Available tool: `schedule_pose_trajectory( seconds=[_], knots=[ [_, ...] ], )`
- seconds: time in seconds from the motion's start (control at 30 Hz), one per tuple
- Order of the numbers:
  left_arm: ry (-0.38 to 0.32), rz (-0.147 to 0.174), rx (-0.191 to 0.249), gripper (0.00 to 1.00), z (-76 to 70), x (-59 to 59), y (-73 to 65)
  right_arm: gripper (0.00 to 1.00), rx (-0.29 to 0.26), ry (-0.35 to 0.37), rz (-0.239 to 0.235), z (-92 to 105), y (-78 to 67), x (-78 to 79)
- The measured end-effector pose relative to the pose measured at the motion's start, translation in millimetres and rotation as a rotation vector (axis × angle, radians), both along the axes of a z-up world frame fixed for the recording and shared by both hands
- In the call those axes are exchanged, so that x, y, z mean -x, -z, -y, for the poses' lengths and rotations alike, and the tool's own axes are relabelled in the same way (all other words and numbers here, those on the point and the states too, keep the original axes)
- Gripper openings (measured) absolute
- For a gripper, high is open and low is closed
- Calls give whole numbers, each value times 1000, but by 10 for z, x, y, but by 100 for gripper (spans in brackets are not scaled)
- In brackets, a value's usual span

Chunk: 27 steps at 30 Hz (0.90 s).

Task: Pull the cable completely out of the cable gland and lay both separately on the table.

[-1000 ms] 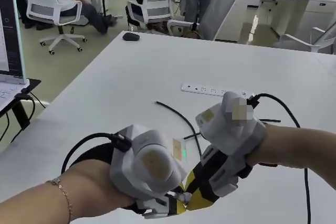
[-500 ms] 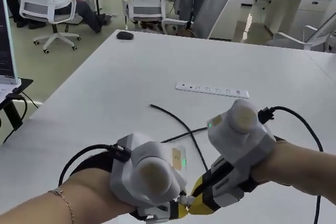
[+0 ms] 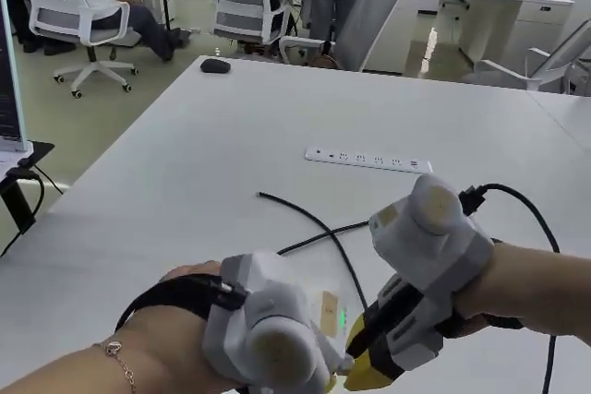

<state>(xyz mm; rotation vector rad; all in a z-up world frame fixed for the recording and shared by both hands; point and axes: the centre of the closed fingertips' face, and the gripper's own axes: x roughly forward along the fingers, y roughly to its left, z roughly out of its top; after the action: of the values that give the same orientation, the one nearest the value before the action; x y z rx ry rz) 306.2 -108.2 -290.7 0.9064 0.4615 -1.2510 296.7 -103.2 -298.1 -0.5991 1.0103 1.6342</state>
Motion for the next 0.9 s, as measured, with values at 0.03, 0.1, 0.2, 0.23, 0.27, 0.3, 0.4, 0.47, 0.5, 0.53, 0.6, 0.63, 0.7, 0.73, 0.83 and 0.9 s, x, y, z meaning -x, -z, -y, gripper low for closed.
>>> schedule_pose_trajectory(
  seconds=[0.03,0.1,0.2,0.23,0.27,0.3,0.4,0.47,0.5,0.53,0.6,0.63,0.7,0.73,0.83,0.9],
  knots=[
    [0,1,3,16,0,3,-5,15,-4,-2,-4,-6,-2,-6],
    [7,10,3,16,-9,3,-10,16,-19,10,-46,-36,-14,7],
    [7,7,16,16,5,10,-21,16,-24,11,-71,-58,-4,17],
    [3,0,14,16,1,15,-14,13,-9,5,-60,-36,14,13],
    [2,0,13,16,-1,10,-8,13,-16,-1,-51,-47,11,16],
    [-7,-5,13,16,-8,1,-3,13,-18,-5,-38,-54,13,14],
    [-47,-50,33,16,-28,-28,6,12,-21,0,-7,-58,12,6],
    [-71,-96,62,16,-22,-13,6,12,-19,-6,16,-52,11,10],
    [-79,-114,70,16,-24,-13,5,11,-17,-14,36,-51,10,12],
    [-93,-139,81,16,-20,-16,2,11,-14,-22,58,-51,8,4],
    [-108,-164,87,16,-26,-36,-4,11,-7,-38,117,-59,12,-18],
    [-118,-191,98,16,-18,-29,-3,11,3,-53,143,-51,22,-25],
    [-154,-262,123,16,-12,-22,-2,11,12,-80,200,-58,35,-23],
    [-169,-290,137,16,-13,-29,-4,11,18,-90,240,-60,40,-41],
    [-212,-377,175,16,-18,-38,7,11,26,-108,318,-70,45,-62],
    [-237,-427,199,16,-23,-54,11,11,26,-110,376,-75,46,-76]
  ],
)
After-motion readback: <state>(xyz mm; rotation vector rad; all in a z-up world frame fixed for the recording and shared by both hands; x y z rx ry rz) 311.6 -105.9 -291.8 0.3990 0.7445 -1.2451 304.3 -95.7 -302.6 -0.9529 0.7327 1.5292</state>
